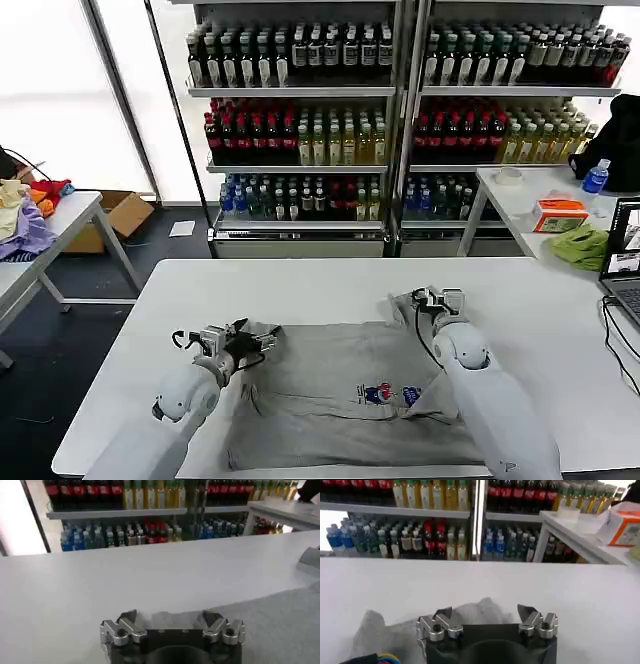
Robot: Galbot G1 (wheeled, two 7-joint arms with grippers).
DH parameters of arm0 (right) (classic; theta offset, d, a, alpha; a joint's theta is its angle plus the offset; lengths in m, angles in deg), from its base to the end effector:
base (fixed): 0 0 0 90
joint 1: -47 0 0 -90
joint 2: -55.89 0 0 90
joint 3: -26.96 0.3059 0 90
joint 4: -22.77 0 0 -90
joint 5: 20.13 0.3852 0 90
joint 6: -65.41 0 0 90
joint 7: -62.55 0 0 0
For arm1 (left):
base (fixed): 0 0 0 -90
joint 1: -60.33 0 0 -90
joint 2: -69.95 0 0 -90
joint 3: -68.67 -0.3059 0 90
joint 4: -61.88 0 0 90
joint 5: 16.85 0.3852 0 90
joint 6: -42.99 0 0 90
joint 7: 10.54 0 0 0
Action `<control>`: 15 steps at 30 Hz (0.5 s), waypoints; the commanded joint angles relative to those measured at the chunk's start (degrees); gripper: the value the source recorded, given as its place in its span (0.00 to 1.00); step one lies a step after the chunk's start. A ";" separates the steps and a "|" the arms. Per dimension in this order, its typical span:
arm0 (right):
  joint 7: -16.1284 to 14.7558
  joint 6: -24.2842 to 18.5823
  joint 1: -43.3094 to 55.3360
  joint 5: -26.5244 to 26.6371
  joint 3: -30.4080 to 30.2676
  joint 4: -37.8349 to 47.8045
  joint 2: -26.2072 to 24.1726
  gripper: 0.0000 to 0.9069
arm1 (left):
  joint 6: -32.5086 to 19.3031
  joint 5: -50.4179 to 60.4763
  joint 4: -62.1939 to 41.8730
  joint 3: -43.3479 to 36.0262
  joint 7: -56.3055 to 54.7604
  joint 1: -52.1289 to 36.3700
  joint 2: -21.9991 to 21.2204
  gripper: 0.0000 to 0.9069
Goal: Fold and organize the clothes.
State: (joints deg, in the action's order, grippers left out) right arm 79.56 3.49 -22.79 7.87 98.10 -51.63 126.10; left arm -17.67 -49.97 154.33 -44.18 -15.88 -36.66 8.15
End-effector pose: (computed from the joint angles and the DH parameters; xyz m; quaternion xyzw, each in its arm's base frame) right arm 0.4766 -0.0258 -0.2784 -0.0378 -0.9663 0.0326 0.2527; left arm 0.3916 0.0051 -0.2801 -0.1423 -0.9519 -0.0251 0.2702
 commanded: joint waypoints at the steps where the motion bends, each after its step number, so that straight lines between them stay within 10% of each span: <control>1: -0.06 0.37 -0.69 0.18 -0.46 1.17 0.67 0.41 | 0.67 -0.29 -0.04 -0.40 -0.10 0.84 0.12 0.00; 2: 0.05 0.36 -0.89 0.18 -0.48 0.97 0.65 0.09 | 0.74 -0.27 0.02 -0.40 -0.08 0.98 0.09 0.01; 3: 0.15 0.42 -1.03 0.20 -0.49 0.74 0.63 0.00 | 0.76 -0.28 0.05 -0.43 -0.01 1.15 0.06 0.00; 15: 1.68 1.09 -3.93 0.70 0.07 -5.72 -0.51 0.00 | -0.26 -0.36 1.04 -0.80 -0.15 2.24 -0.32 0.00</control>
State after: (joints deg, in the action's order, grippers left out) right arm 80.80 4.35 -25.52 8.37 98.13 -54.41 125.56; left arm -17.90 -50.23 155.40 -44.71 -16.04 -34.76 8.00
